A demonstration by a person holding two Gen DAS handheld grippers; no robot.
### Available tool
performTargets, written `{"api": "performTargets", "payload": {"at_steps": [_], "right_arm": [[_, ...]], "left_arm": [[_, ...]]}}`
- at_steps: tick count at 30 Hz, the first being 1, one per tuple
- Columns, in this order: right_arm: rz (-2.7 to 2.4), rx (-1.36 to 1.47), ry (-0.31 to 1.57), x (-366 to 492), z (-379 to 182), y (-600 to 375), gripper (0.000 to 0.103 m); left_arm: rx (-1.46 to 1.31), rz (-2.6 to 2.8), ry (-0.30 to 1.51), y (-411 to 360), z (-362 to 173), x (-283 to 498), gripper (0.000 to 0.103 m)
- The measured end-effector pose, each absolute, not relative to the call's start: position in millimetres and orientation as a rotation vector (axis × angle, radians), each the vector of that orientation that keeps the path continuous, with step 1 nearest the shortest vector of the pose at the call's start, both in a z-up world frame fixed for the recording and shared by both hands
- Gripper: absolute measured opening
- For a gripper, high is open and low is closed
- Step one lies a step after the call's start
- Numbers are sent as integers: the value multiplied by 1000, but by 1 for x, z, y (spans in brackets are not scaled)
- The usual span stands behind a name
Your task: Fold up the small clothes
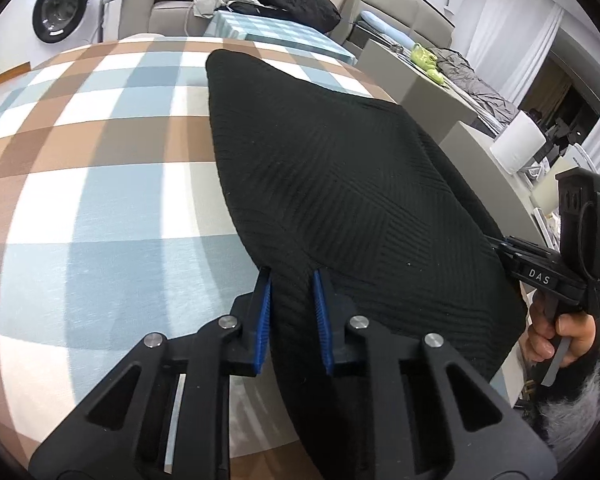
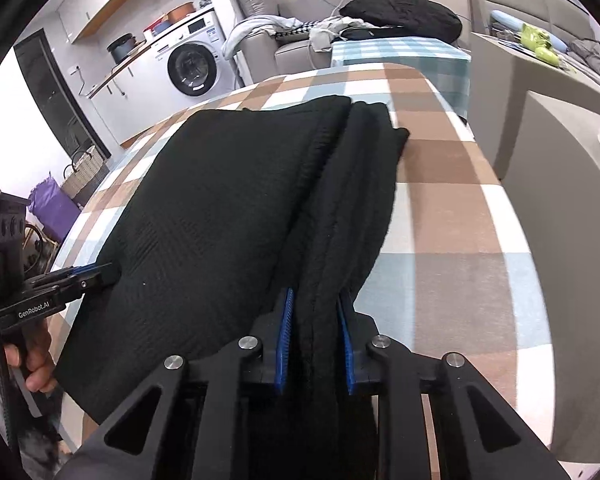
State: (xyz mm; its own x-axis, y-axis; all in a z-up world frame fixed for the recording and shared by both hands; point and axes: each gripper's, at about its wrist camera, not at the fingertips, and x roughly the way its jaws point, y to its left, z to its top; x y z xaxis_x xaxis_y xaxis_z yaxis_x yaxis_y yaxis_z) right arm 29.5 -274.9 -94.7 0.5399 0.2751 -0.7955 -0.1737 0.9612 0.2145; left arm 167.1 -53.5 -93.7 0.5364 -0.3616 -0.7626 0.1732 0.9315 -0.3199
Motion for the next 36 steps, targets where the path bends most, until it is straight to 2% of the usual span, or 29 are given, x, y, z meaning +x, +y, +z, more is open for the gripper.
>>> {"api": "performTargets", "payload": {"at_steps": [11, 14, 16, 18, 22, 25, 30, 33, 34, 35, 36], "right_arm": [[439, 108, 987, 41, -98, -179, 21], [451, 134, 1004, 43, -100, -166, 24], [421, 139, 1009, 39, -99, -174, 27], [381, 158, 1015, 29, -98, -190, 39], [368, 176, 1030, 19, -95, -210, 40], [384, 167, 970, 17, -79, -210, 40], [484, 203, 924, 49, -65, -187, 40], [542, 231, 971, 71, -79, -171, 39], [544, 235, 997, 80, -87, -166, 37], [536, 245, 1027, 88, -96, -162, 27], [543, 257, 1038, 92, -99, -159, 11]], "left_arm": [[-232, -121, 928, 38, -89, 138, 17], [-258, -106, 926, 57, -89, 134, 17], [-261, -105, 921, 62, -88, 132, 17], [-251, -107, 917, 63, -88, 132, 17], [-243, -105, 913, 67, -88, 130, 17], [-251, -99, 907, 67, -85, 128, 17], [-247, -109, 872, 64, -73, 121, 18], [-258, -125, 855, 61, -66, 117, 26], [-260, -128, 852, 60, -64, 116, 33], [-261, -130, 849, 58, -61, 115, 38], [-263, -135, 844, 57, -58, 113, 40]]}}
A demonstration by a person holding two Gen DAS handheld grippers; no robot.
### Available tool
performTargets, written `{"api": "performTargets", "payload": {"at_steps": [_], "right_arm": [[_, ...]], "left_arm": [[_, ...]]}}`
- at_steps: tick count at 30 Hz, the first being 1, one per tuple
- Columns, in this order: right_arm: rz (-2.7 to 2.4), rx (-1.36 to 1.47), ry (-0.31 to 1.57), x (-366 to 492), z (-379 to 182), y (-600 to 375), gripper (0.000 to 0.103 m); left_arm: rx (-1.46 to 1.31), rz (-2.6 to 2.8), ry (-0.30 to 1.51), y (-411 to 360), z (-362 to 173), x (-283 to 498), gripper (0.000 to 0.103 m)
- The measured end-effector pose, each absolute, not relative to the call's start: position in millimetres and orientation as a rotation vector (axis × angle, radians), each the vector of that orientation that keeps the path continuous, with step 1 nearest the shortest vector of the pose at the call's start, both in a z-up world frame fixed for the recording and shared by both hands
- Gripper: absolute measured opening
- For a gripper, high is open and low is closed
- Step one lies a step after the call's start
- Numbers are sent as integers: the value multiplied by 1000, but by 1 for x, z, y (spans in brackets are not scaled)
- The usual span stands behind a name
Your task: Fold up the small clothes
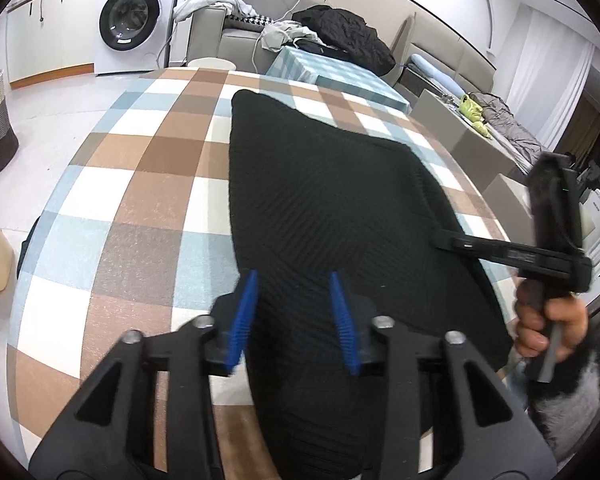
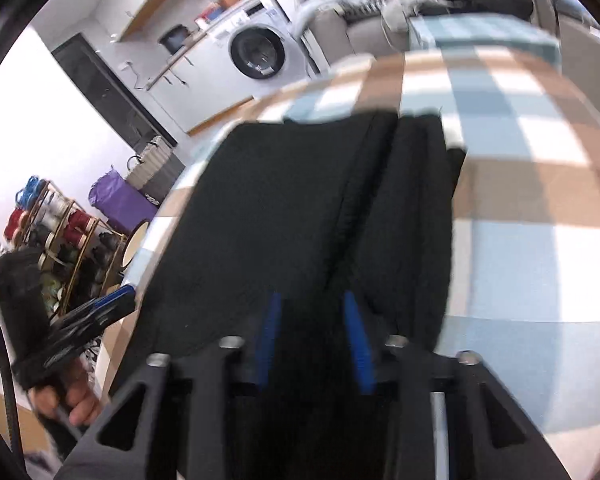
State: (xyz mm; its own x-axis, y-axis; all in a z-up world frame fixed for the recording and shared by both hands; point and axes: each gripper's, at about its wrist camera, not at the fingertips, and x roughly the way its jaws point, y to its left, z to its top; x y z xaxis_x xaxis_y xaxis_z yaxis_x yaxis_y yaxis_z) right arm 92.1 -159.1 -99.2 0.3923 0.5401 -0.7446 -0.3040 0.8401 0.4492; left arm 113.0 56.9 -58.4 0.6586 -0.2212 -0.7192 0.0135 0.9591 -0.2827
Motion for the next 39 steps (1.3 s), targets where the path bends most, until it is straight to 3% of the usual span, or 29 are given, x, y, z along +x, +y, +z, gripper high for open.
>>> {"api": "performTargets", "payload": {"at_steps": [7, 14, 21, 30, 33, 35, 37, 39], "right_arm": [[571, 176, 893, 73, -39, -164, 8], [446, 172, 1026, 91, -85, -176, 15], [694, 218, 1062, 11, -79, -186, 31], [801, 33, 1056, -36, -85, -176, 34], [837, -2, 1043, -33, -86, -168, 41], [844, -84, 1026, -38, -89, -155, 38], [827, -127, 1020, -35, -93, -151, 10], [854, -31, 987, -35, -87, -164, 8]], "left_arm": [[-231, -218, 839, 36, -47, 103, 56], [-193, -214, 905, 26, -67, 103, 57], [-215, -204, 921, 35, -70, 95, 57], [-197, -194, 962, 47, -77, 65, 57], [-176, -185, 963, 45, -78, 63, 57], [-135, -181, 962, 41, -79, 63, 57], [-103, -176, 971, 39, -82, 63, 57], [-74, -178, 975, 37, -84, 63, 57]]}}
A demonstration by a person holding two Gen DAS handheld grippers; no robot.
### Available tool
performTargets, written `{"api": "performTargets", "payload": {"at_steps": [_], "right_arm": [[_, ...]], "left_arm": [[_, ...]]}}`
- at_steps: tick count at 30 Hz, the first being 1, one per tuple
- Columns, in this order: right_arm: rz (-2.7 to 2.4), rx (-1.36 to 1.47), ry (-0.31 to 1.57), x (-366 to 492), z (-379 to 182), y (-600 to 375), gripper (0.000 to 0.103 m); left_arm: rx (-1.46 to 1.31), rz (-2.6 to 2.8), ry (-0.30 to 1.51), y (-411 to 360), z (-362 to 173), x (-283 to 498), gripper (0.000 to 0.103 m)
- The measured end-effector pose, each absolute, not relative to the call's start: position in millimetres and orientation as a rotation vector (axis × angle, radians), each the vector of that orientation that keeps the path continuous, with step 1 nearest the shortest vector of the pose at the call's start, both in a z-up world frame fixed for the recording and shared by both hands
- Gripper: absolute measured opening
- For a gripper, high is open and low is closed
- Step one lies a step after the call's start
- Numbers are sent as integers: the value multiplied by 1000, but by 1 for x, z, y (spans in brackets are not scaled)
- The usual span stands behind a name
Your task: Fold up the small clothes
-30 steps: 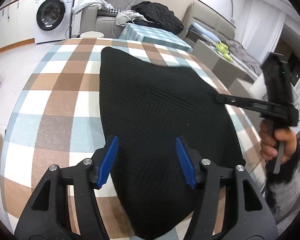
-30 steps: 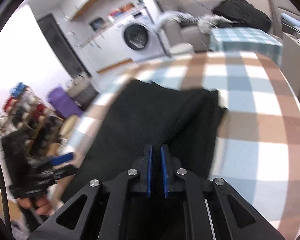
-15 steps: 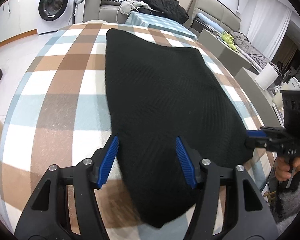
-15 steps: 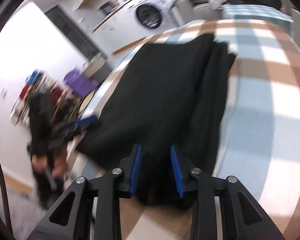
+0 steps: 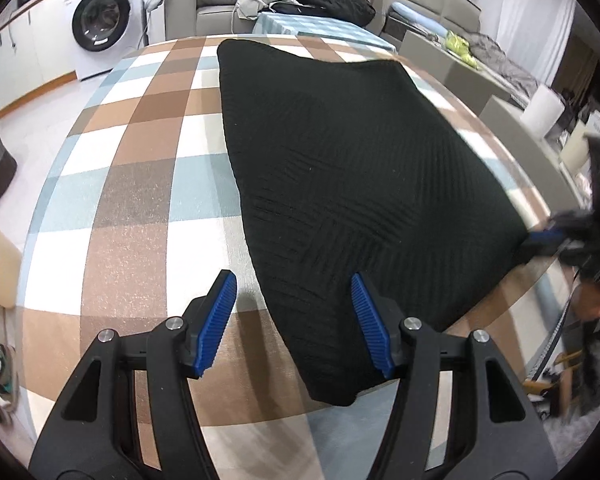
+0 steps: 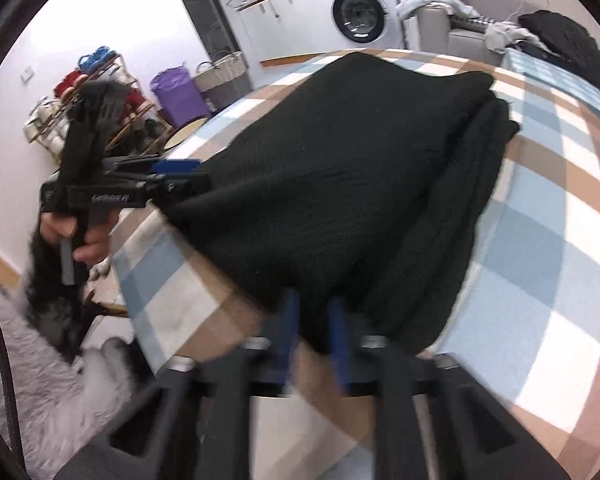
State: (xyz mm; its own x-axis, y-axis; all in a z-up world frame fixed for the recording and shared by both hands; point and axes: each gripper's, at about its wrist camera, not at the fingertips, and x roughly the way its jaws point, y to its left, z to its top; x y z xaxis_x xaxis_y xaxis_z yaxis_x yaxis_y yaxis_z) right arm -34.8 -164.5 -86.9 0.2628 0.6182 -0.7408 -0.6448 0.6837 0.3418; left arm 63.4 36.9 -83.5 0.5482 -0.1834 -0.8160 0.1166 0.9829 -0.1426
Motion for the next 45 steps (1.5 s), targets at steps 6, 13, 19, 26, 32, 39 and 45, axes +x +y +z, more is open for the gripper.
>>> {"api": "performTargets", "payload": {"at_steps": [6, 13, 19, 26, 32, 39, 45], "right_arm": [[806, 182, 1048, -22, -102, -198, 5], [768, 177, 1022, -21, -90, -203, 15], [723, 193, 1013, -5, -102, -176, 27], [699, 150, 919, -5, -94, -176, 5], [592, 145, 1031, 1, -113, -192, 5], [666, 284, 986, 13, -108, -193, 34], [670, 259, 1001, 28, -115, -169, 5]], "left_arm": [[-54, -181, 989, 36, -87, 65, 61], [-68, -179, 966, 35, -75, 59, 61], [-81, -208, 945, 26, -70, 60, 61], [-98, -215, 953, 26, -72, 59, 61], [-120, -213, 939, 28, -68, 62, 61], [-118, -222, 919, 24, -62, 63, 61], [-152, -208, 916, 28, -61, 65, 61]]}}
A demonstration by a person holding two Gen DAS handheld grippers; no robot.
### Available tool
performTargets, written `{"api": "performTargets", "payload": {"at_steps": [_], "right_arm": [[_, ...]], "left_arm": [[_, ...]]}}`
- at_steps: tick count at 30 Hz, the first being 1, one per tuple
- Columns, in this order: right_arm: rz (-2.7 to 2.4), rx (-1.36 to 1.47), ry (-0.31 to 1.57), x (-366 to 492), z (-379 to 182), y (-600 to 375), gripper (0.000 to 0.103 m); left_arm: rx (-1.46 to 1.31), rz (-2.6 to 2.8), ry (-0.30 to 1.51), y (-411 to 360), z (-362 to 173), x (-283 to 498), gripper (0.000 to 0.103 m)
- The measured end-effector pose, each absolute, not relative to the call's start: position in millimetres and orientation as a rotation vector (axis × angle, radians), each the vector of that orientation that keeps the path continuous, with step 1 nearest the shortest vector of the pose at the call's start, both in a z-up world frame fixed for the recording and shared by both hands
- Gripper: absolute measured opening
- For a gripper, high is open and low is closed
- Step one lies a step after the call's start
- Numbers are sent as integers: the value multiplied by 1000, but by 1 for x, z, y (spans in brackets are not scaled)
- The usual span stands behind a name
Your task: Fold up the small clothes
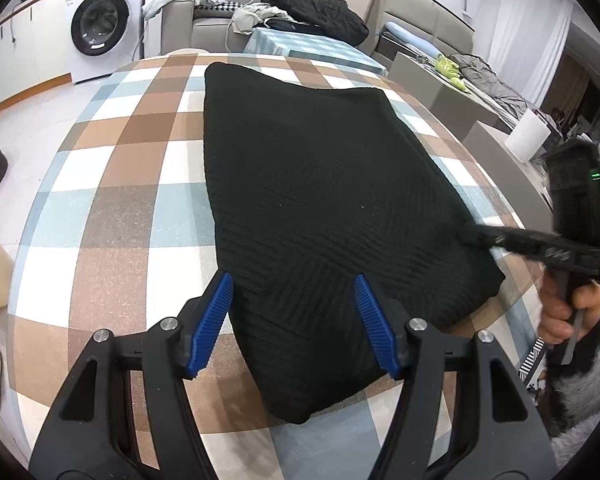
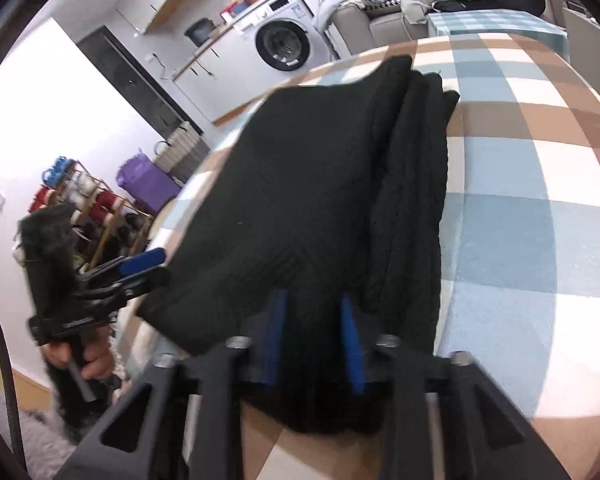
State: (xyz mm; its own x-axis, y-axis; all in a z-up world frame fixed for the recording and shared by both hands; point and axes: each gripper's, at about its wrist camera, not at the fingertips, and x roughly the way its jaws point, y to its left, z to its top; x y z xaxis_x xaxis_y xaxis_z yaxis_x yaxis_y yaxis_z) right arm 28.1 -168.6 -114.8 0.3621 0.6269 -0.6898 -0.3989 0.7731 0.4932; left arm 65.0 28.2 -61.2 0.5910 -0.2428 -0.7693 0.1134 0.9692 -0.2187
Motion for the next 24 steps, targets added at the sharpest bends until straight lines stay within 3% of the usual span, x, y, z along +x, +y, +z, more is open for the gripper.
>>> {"api": "performTargets", "payload": {"at_steps": [3, 7, 11, 13, 17, 20, 22, 24], "right_arm": [[695, 218, 886, 15, -88, -175, 5], [625, 173, 981, 19, -107, -179, 5], [694, 253, 992, 8, -111, -191, 17], [738, 251, 982, -1, -110, -193, 32], [798, 151, 997, -11, -113, -175, 35], [806, -16, 971, -18, -115, -156, 34], [807, -100, 943, -19, -111, -151, 14], [832, -107, 917, -20, -103, -156, 11]], "left_arm": [[-157, -210, 917, 29, -61, 65, 61], [-146, -224, 933, 26, -65, 65, 61], [-92, -254, 953, 15, -68, 59, 64], [-71, -274, 957, 12, -71, 54, 66], [-28, -283, 970, 9, -74, 47, 67], [-27, -286, 983, 12, -76, 45, 67], [-31, -274, 994, 16, -79, 46, 67], [-49, -262, 1016, 21, -84, 49, 67]]}}
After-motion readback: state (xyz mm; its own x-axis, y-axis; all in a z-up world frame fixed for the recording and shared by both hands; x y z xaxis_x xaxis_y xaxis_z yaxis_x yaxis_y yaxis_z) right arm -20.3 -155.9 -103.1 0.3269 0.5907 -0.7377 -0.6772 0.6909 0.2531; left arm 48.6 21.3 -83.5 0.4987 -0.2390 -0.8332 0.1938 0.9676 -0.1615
